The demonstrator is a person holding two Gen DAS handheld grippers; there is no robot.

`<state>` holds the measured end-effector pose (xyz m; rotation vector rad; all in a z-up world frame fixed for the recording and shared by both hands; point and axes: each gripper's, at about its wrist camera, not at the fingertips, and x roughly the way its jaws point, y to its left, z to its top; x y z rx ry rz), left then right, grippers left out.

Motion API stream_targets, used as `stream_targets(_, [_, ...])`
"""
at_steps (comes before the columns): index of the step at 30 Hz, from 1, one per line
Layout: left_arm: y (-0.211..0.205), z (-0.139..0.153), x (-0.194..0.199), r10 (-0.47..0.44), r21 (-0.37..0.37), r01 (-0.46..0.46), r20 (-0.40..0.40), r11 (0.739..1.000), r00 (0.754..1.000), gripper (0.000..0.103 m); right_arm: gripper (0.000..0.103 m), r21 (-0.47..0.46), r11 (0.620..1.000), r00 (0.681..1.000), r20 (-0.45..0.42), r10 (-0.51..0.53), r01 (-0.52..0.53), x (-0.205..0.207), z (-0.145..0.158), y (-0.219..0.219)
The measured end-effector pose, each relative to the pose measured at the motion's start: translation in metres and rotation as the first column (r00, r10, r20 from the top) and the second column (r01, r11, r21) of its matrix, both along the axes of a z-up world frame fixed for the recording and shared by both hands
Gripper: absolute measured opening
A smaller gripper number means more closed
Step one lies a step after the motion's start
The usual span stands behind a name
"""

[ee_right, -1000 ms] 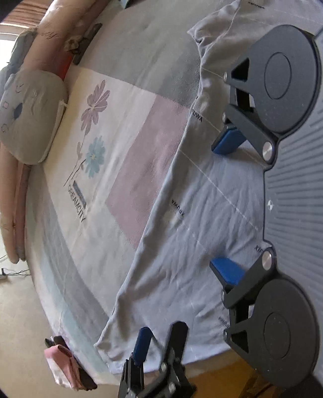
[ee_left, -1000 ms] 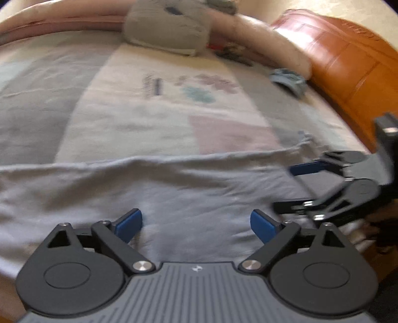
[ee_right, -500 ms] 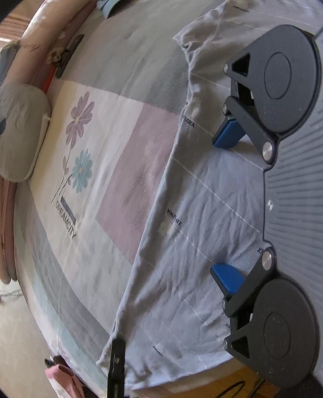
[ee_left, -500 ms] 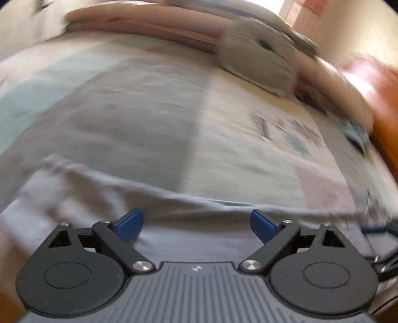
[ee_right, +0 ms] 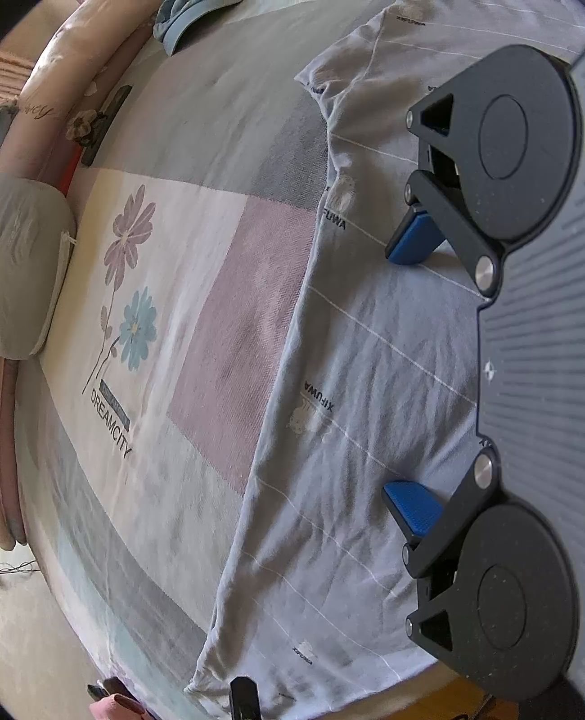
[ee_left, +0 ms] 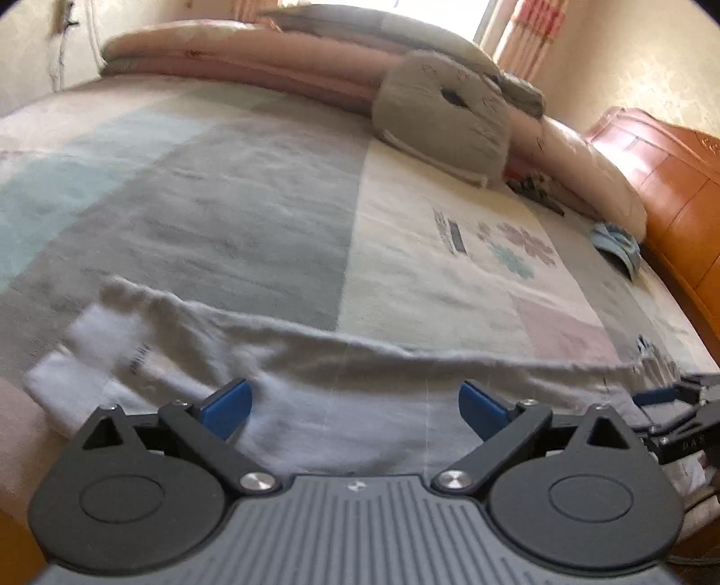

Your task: Fold clothes

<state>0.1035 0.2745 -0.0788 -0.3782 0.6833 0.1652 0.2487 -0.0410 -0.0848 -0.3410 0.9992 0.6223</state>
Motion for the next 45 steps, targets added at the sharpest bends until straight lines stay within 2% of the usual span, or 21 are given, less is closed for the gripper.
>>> stream_targets(2, [0.003, -0.001, -0.005, 0.027, -0.013, -0.027, 0.009, 1.000, 1.000, 0.098, 0.103, -0.005, 1.000, 1.000, -0.004, -0.004, 0.004, 0.000, 0.000, 0.001])
stream_targets(4, [0.007, -0.007, -0.009, 0.039, -0.068, -0.040, -0.011, 0.997, 0.999, 0.098, 0.103, -0.009, 1.000, 1.000, -0.006, -0.006, 0.005, 0.000, 0.000, 0.002])
stream_targets(7, [0.004, -0.011, -0.017, 0.025, -0.107, -0.024, 0.013, 0.994, 1.000, 0.098, 0.103, -0.010, 1.000, 1.000, -0.014, -0.005, 0.004, 0.001, 0.000, 0.002])
stream_targets(11, [0.008, -0.002, -0.023, 0.022, -0.118, -0.016, 0.044, 0.993, 0.999, 0.098, 0.103, -0.036, 0.999, 1.000, -0.023, 0.015, -0.016, 0.002, 0.007, 0.013])
stream_targets(13, [0.015, 0.005, -0.029, 0.056, -0.079, -0.051, 0.062, 0.996, 0.996, 0.098, 0.101, -0.028, 0.997, 0.998, -0.002, 0.068, -0.068, -0.003, 0.016, 0.024])
stream_targets(15, [0.026, 0.011, -0.034, 0.100, -0.035, -0.098, 0.059, 0.995, 0.993, 0.098, 0.092, 0.002, 0.988, 0.988, 0.015, 0.152, -0.152, -0.010, 0.027, 0.038])
stream_targets(16, [0.032, 0.013, -0.036, 0.114, -0.017, -0.113, 0.057, 0.993, 0.992, 0.098, 0.076, 0.029, 0.974, 0.975, 0.020, 0.223, -0.223, -0.016, 0.032, 0.048])
stream_targets(17, [0.038, 0.015, -0.037, 0.127, -0.001, -0.127, 0.054, 0.992, 0.990, 0.098, 0.061, 0.056, 0.954, 0.956, 0.026, 0.293, -0.294, -0.022, 0.038, 0.058])
stream_targets(19, [0.049, 0.016, -0.038, 0.142, 0.022, -0.143, 0.047, 0.989, 0.989, 0.098, 0.048, 0.087, 0.898, 0.902, 0.027, 0.432, -0.432, -0.038, 0.042, 0.079])
stream_targets(22, [0.058, 0.015, -0.034, 0.146, 0.033, -0.147, 0.037, 0.989, 0.989, 0.098, 0.027, 0.124, 0.778, 0.784, 0.008, 0.620, -0.616, -0.062, 0.041, 0.107])
stream_targets(25, [0.057, 0.014, -0.029, 0.139, 0.031, -0.141, 0.036, 0.990, 0.990, 0.098, 0.024, 0.089, 0.664, 0.665, -0.017, 0.747, -0.743, -0.089, 0.028, 0.124])
stream_targets(27, [0.055, 0.013, -0.029, 0.131, 0.019, -0.132, 0.037, 0.991, 0.991, 0.098, 0.023, 0.006, 0.634, 0.634, -0.013, 0.773, -0.773, -0.100, 0.017, 0.127])
stream_targets(28, [0.052, 0.013, -0.030, 0.125, 0.014, -0.126, 0.037, 0.992, 0.991, 0.098, 0.019, -0.003, 0.633, 0.633, -0.007, 0.774, -0.774, -0.101, 0.017, 0.126])
stream_targets(29, [0.050, 0.013, -0.031, 0.119, 0.010, -0.120, 0.037, 0.993, 0.992, 0.098, 0.010, -0.008, 0.633, 0.633, -0.001, 0.774, -0.774, -0.102, 0.018, 0.125])
stream_targets(31, [0.044, 0.014, -0.033, 0.106, -0.001, -0.106, 0.040, 0.994, 0.994, 0.098, 0.004, 0.002, 0.649, 0.649, -0.003, 0.761, -0.761, -0.097, 0.023, 0.121])
stream_targets(35, [0.031, 0.011, -0.033, 0.070, -0.021, -0.069, 0.032, 0.997, 0.997, 0.098, 0.003, -0.001, 0.672, 0.672, 0.001, 0.741, -0.741, -0.085, 0.033, 0.113])
stream_targets(42, [0.021, -0.011, -0.030, 0.072, 0.004, -0.072, -0.029, 0.997, 0.997, 0.098, 0.003, -0.011, 0.672, 0.672, -0.018, 0.740, -0.740, -0.077, 0.032, 0.107])
stream_targets(45, [0.020, -0.005, -0.031, 0.071, 0.013, -0.071, -0.008, 0.997, 0.997, 0.098, 0.012, -0.003, 0.671, 0.671, -0.038, 0.741, -0.741, -0.076, 0.033, 0.108])
